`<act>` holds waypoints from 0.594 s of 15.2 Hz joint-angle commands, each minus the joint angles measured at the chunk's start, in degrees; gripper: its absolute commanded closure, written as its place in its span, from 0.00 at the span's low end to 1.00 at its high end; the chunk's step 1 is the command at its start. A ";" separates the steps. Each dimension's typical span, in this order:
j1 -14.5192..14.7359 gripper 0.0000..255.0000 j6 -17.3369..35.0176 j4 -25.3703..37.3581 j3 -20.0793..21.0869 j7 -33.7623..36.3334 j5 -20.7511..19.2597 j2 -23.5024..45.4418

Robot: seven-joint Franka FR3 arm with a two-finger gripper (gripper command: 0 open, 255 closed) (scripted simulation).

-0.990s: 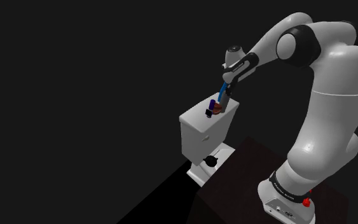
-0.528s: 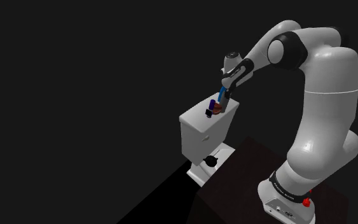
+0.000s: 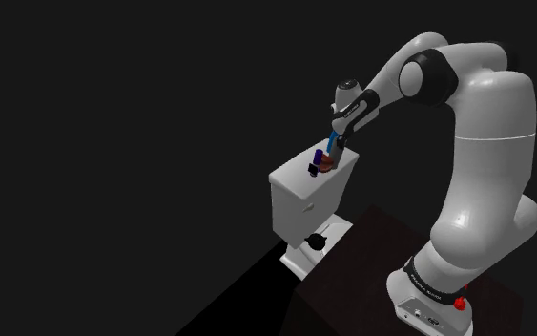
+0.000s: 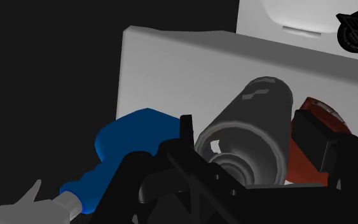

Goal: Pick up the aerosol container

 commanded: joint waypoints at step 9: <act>0.06 1.00 -2.71 -0.14 0.09 -1.16 0.26 -2.87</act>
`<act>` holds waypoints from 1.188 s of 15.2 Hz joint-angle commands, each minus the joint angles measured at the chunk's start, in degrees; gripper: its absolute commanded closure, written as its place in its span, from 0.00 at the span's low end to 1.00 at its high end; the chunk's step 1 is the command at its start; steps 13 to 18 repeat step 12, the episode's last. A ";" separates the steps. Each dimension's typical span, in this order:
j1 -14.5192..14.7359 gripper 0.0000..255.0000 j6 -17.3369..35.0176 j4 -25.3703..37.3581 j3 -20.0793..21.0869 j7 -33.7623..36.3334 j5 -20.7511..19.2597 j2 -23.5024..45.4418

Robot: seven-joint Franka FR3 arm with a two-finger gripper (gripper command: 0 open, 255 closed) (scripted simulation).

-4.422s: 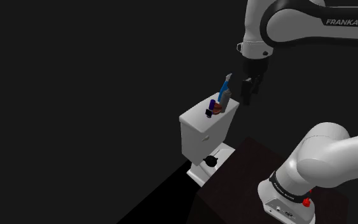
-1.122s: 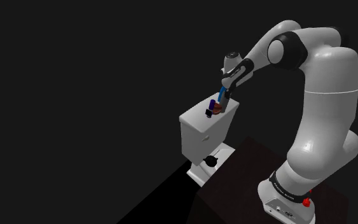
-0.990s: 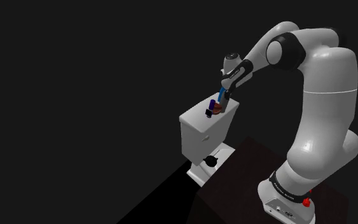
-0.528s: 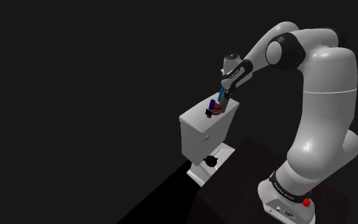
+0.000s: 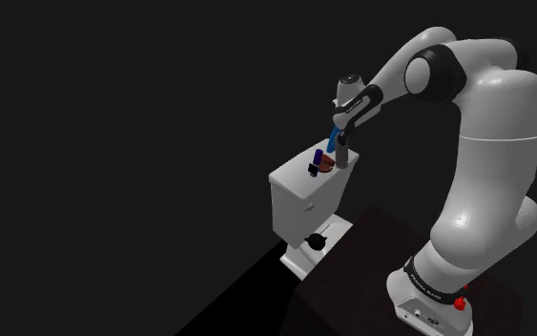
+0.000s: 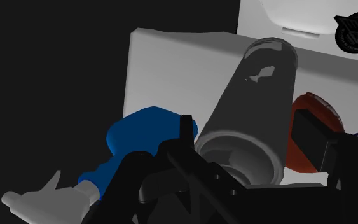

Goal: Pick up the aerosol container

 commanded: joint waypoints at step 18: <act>0.27 1.00 -6.45 0.99 0.28 -2.57 0.76 -5.76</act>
